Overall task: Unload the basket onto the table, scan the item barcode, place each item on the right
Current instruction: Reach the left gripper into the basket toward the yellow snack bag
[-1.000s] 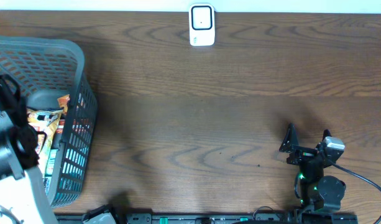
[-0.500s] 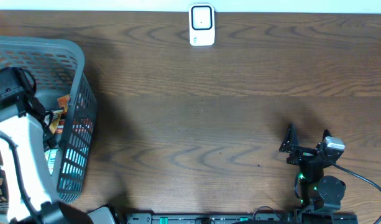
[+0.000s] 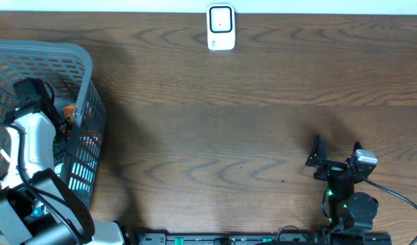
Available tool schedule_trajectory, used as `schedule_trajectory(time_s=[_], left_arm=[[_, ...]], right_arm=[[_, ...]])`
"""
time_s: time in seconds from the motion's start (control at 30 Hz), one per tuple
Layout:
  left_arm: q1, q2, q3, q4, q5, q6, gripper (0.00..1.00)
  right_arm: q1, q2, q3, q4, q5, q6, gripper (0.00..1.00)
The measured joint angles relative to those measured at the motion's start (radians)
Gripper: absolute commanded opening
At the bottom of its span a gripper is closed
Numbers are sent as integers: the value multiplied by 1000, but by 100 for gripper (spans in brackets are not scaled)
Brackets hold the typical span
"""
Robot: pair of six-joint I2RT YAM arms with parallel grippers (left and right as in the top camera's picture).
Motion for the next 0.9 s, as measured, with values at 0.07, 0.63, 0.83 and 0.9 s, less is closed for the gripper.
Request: schedule_trajectory(time_s=[0.07,0.63,0.83,0.9], left_arm=[[2,0,-27,27,0,-10,98],[85,0,-192,312,-8,61,13],[108,-23,-192,362,-11,254,7],[113,-43,-192,361,-2,335,7]], right_arm=[[0,0,0,0,0,0,99],[0,0,0,0,0,0,99],[0,0,0,0,0,0,99],[0,0,0,0,0,0,99]])
